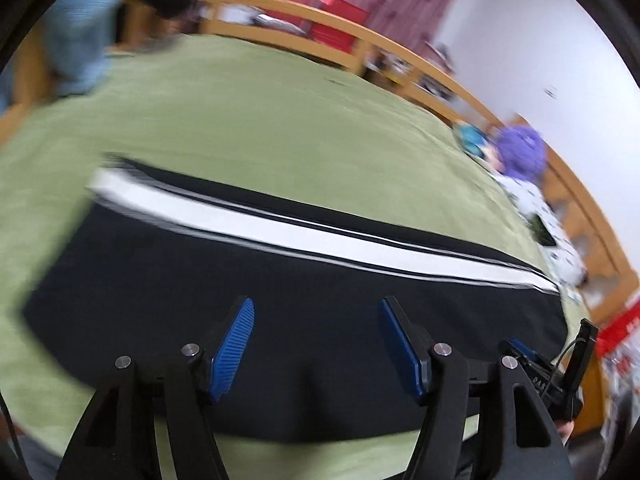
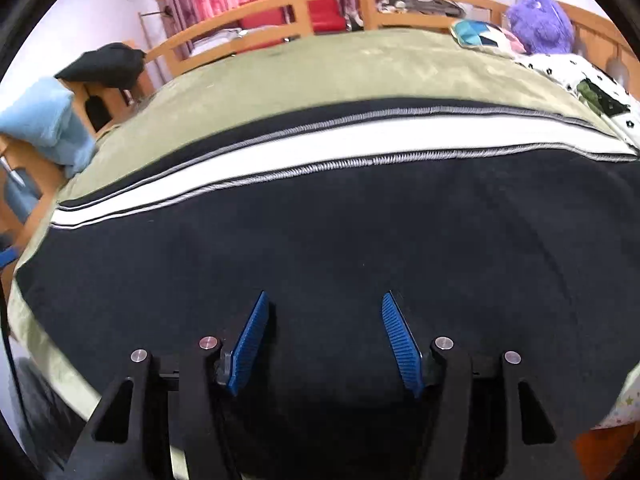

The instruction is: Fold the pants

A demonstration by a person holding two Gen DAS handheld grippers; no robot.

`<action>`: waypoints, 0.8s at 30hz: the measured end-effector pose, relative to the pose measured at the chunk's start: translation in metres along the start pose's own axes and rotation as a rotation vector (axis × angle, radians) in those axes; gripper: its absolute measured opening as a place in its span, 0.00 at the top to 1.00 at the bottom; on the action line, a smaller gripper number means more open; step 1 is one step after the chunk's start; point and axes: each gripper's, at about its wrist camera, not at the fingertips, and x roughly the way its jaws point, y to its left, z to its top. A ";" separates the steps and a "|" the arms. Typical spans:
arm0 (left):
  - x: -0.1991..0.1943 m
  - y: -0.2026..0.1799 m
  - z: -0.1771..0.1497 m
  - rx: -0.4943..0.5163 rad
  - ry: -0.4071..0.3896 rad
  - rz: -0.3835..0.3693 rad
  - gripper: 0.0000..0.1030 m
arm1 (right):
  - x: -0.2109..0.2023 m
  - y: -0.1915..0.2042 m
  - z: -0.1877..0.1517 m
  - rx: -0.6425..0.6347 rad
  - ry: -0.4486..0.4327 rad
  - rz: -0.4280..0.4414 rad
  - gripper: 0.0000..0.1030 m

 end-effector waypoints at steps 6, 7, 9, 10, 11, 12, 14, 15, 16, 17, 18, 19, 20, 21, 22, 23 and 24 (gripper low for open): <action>0.077 -0.125 -0.014 0.159 0.072 -0.116 0.39 | -0.046 -0.044 0.000 0.030 -0.056 -0.134 0.42; 0.090 -0.147 -0.018 0.189 0.082 -0.112 0.39 | -0.052 -0.053 -0.002 0.062 -0.050 -0.137 0.42; 0.109 -0.178 -0.026 0.223 0.095 -0.114 0.39 | -0.059 -0.071 -0.014 0.127 -0.032 -0.138 0.42; 0.122 -0.193 -0.033 0.238 0.112 -0.103 0.39 | -0.062 -0.075 -0.020 0.145 -0.034 -0.145 0.42; 0.129 -0.200 -0.037 0.246 0.125 -0.088 0.39 | -0.064 -0.079 -0.022 0.159 -0.038 -0.157 0.42; 0.141 -0.207 -0.045 0.266 0.145 -0.055 0.39 | -0.065 -0.080 -0.024 0.169 -0.043 -0.169 0.42; 0.158 -0.208 -0.051 0.306 0.177 0.041 0.40 | -0.066 -0.085 -0.026 0.184 -0.047 -0.184 0.42; 0.161 -0.204 -0.054 0.335 0.177 0.076 0.42 | -0.062 -0.085 -0.024 0.194 -0.044 -0.183 0.42; 0.155 -0.195 -0.055 0.356 0.149 0.074 0.41 | -0.061 -0.085 -0.024 0.197 -0.041 -0.181 0.42; 0.149 -0.188 -0.054 0.358 0.136 0.088 0.41 | -0.057 -0.083 -0.023 0.195 -0.040 -0.182 0.42; 0.140 -0.171 -0.050 0.358 0.124 0.142 0.41 | -0.056 -0.080 -0.021 0.189 -0.040 -0.188 0.42; 0.135 -0.159 -0.047 0.356 0.121 0.182 0.41 | -0.057 -0.076 -0.022 0.181 -0.043 -0.192 0.42; 0.130 -0.145 -0.043 0.353 0.123 0.219 0.41 | -0.053 -0.071 -0.019 0.174 -0.049 -0.194 0.42; 0.123 -0.122 -0.037 0.339 0.134 0.264 0.41 | -0.053 -0.065 -0.021 0.172 -0.056 -0.192 0.42; 0.116 -0.100 -0.031 0.318 0.138 0.277 0.40 | -0.050 -0.062 -0.018 0.175 -0.062 -0.188 0.42; 0.111 -0.085 -0.027 0.299 0.140 0.278 0.40 | -0.046 -0.057 -0.015 0.179 -0.064 -0.180 0.42; 0.103 -0.060 -0.020 0.271 0.139 0.299 0.40 | -0.043 -0.052 -0.014 0.179 -0.062 -0.176 0.42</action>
